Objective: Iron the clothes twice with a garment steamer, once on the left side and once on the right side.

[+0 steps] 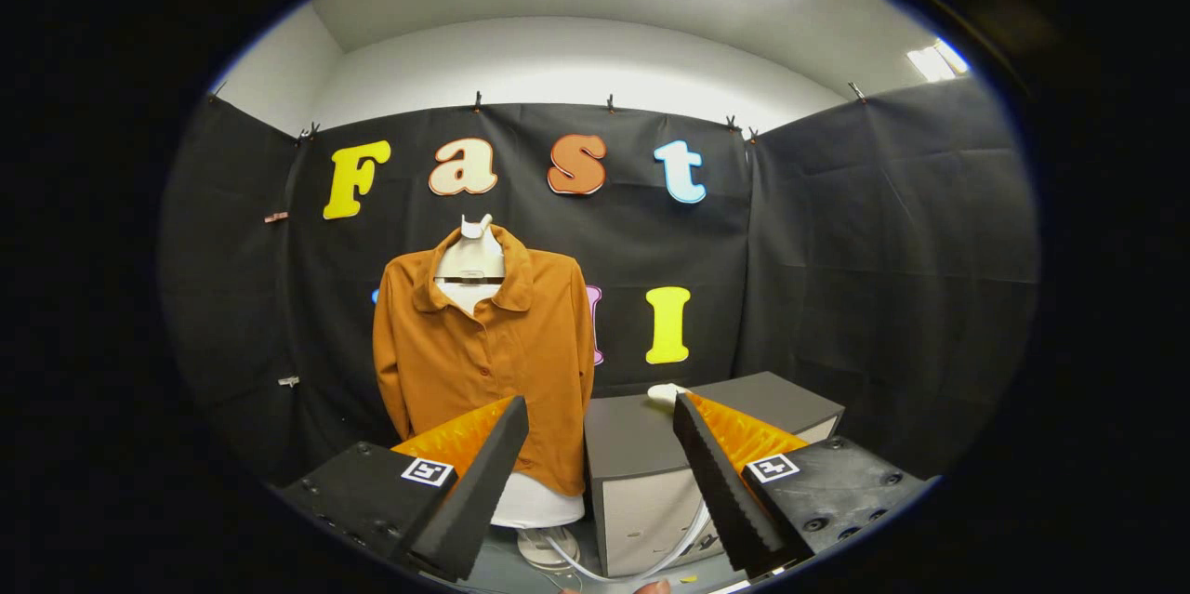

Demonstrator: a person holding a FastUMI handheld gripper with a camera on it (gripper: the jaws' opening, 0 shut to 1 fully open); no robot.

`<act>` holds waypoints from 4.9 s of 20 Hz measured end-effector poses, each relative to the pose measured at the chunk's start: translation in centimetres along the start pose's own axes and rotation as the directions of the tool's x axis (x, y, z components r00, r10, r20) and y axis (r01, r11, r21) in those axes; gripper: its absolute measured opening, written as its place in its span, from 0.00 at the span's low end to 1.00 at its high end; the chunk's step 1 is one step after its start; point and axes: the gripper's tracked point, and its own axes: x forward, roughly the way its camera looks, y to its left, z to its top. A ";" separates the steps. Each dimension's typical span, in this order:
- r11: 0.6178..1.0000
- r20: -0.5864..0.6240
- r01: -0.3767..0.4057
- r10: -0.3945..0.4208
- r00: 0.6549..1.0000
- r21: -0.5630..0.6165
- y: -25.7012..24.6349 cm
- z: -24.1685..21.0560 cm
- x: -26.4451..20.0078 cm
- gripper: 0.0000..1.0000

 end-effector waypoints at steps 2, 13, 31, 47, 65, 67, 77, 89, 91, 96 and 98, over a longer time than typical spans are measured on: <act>1.000 -0.003 0.008 -0.008 1.000 0.003 -0.4 -0.2 0.1 0.98; 1.000 -0.023 0.029 -0.029 0.999 0.005 -1.5 -1.0 0.8 0.98; 0.999 -0.522 -0.018 0.038 0.852 0.044 -15.1 -14.8 20.4 0.99; 0.997 -0.781 -0.027 0.076 0.620 0.076 -17.7 -28.2 29.7 0.48; 0.993 -0.310 -0.014 0.051 0.949 0.119 -12.9 -13.8 22.1 0.23; 0.993 -0.258 -0.032 0.062 0.964 0.117 -10.2 -12.0 21.4 0.23; 0.990 -0.143 -0.092 0.107 0.984 0.111 2.9 -10.1 21.8 0.23; 0.994 -0.114 -0.104 0.106 0.988 0.028 8.9 -15.2 26.0 0.23; 0.996 -0.123 -0.091 0.094 0.988 0.025 9.3 -16.4 26.4 0.23; 0.997 -0.153 -0.082 0.083 0.985 0.014 9.9 -18.9 26.7 0.23; 0.997 -0.180 -0.082 0.083 0.980 0.011 10.1 -20.3 26.6 0.23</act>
